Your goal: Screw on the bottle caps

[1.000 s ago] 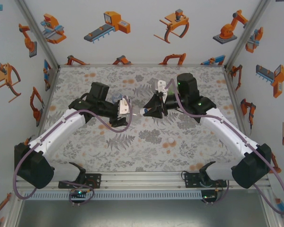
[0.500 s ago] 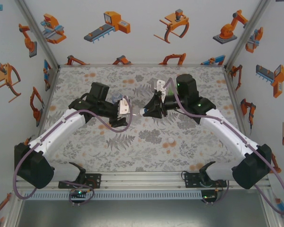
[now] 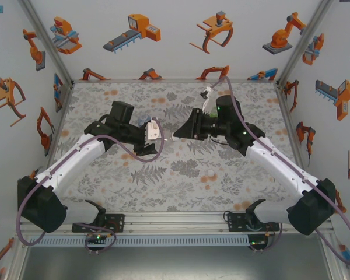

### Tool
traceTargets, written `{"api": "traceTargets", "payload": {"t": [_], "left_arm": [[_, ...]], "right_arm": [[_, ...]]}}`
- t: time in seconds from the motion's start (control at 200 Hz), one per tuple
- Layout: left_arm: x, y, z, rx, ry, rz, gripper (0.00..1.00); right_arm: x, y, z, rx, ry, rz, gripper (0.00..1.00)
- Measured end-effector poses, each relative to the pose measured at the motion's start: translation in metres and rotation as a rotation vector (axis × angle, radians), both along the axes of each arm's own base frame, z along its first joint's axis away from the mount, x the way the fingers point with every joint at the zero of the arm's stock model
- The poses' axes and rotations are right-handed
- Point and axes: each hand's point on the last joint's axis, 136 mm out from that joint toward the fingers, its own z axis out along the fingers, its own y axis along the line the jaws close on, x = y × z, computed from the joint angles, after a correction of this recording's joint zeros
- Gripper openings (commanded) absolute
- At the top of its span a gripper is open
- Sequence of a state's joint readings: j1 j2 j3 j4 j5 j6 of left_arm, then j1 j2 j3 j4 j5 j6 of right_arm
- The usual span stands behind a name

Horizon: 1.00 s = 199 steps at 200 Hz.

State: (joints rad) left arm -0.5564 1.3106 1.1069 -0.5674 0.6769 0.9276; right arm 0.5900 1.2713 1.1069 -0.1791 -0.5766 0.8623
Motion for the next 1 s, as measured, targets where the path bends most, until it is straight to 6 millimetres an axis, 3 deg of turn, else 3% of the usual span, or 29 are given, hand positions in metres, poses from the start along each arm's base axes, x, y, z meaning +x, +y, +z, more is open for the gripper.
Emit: {"api": "traceTargets", "payload": {"t": [0.185,0.275,0.366,0.626,0.841,0.996], "left_arm": [[0.001,0.001,-0.001,0.006,0.000,0.004,0.00],[0.001,0.000,-0.002,0.006,0.001,0.004,0.00],[0.001,-0.001,0.000,-0.002,-0.005,-0.003,0.00],[-0.007,-0.005,0.002,-0.017,0.005,-0.036,0.00],[-0.009,-0.006,0.004,-0.027,0.003,-0.053,0.00],[-0.011,-0.007,0.004,-0.033,0.006,-0.065,0.00]], "right_arm": [[0.004,-0.006,-0.012,0.021,0.193,-0.112,0.01],[0.005,-0.006,-0.011,0.003,0.209,-0.115,0.35],[0.008,-0.006,-0.005,-0.026,0.163,-0.104,0.50],[0.013,-0.005,0.043,-0.129,-0.305,0.060,0.55],[-0.031,0.004,0.061,-0.134,-0.775,0.397,0.58],[-0.067,0.002,0.052,-0.085,-1.067,0.584,0.54]]}}
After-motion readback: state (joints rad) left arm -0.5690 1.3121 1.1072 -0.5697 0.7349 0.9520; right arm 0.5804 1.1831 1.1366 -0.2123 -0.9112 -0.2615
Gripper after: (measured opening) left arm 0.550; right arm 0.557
